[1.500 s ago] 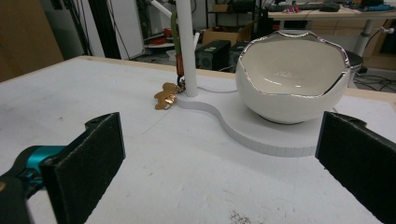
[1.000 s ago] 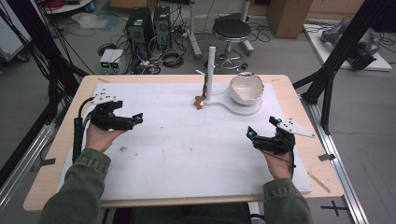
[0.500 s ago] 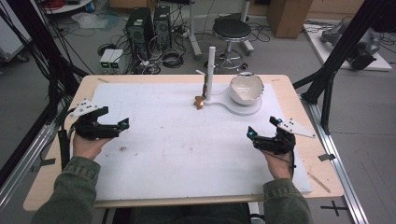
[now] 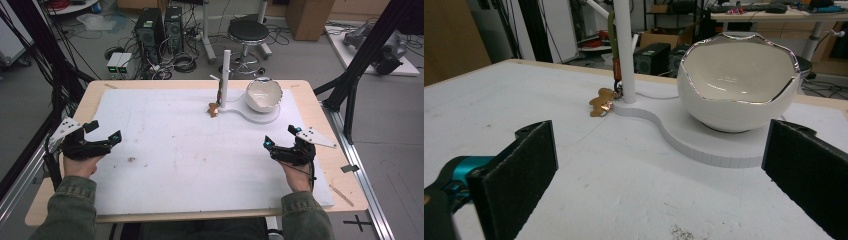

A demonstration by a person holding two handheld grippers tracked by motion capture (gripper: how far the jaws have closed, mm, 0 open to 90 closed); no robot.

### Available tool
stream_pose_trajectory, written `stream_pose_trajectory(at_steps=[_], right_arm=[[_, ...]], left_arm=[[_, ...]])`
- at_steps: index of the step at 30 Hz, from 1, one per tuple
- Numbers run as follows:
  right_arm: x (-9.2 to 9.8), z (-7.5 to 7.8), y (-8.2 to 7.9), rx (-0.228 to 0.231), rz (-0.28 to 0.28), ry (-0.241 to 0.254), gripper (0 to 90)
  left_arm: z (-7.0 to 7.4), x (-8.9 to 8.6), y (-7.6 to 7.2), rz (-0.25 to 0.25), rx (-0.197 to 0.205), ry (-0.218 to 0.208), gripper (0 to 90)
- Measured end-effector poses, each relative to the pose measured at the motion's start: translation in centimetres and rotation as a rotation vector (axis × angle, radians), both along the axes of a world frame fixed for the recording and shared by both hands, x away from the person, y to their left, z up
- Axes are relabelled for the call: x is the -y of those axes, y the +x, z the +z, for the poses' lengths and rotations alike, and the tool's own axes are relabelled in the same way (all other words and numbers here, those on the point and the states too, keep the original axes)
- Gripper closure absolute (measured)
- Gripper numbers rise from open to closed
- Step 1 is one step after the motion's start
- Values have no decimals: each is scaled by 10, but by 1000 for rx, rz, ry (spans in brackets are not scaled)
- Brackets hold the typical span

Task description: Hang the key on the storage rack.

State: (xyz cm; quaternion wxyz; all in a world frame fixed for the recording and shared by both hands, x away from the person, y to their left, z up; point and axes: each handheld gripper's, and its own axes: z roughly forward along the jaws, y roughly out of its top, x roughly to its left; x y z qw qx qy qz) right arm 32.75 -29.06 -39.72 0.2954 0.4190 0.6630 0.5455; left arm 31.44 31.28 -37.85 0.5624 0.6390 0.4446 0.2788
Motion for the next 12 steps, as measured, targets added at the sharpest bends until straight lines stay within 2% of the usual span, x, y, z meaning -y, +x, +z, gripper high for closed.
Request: stream_pose_trajectory(at_steps=[2, 5, 12], right_arm=[[-1, 0, 1, 3, -1, -3, 5], [-1, -1, 1, -3, -1, -3, 5], [-1, -1, 0, -5, 0, -5, 4]], left_arm=[[-3, -3, -3, 6, 3, -14, 16], [-5, -6, -5, 14, -4, -10, 16], [-1, -9, -10, 31, 36, -40, 16]])
